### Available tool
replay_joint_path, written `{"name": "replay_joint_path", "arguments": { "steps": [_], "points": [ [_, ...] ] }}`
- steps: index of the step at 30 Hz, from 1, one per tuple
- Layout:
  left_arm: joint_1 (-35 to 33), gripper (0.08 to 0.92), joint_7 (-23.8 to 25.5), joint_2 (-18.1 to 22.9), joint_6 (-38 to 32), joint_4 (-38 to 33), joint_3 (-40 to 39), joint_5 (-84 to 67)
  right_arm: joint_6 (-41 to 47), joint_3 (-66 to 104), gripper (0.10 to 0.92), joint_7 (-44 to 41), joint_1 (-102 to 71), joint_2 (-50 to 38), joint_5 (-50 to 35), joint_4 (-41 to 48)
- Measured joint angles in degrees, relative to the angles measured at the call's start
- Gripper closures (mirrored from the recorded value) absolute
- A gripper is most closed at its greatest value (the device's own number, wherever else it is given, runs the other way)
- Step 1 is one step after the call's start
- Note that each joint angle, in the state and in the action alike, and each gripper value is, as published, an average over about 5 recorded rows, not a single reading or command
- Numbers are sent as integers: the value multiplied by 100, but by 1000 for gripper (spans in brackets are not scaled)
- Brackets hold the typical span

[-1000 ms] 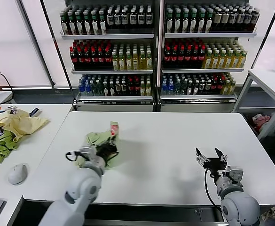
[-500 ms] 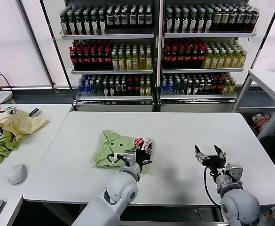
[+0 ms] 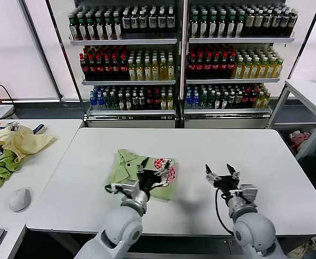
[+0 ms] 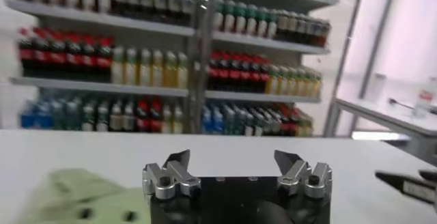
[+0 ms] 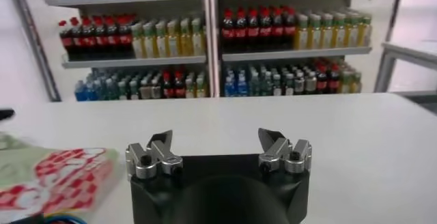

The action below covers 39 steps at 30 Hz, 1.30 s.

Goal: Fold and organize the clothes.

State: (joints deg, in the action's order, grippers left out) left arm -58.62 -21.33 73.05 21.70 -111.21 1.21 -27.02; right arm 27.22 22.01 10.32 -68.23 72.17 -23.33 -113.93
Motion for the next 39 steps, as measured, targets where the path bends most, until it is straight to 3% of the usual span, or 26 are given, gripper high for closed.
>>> {"name": "replay_joint_path", "arguments": {
  "steps": [10,24,39],
  "points": [
    [-1055,177,49,-499,-477,-574,1170,306,-76,-943,203,236,504,714,383,746],
    [-1866,177,63,-635,-740,-934,1905,471,-71,-1530,213,576,1021,1600,969,1875],
    [-2140,177,75,-690,-784,-1084,2050,503,26,-1473,599,425,1303,1595,1014,2228]
  ]
}}
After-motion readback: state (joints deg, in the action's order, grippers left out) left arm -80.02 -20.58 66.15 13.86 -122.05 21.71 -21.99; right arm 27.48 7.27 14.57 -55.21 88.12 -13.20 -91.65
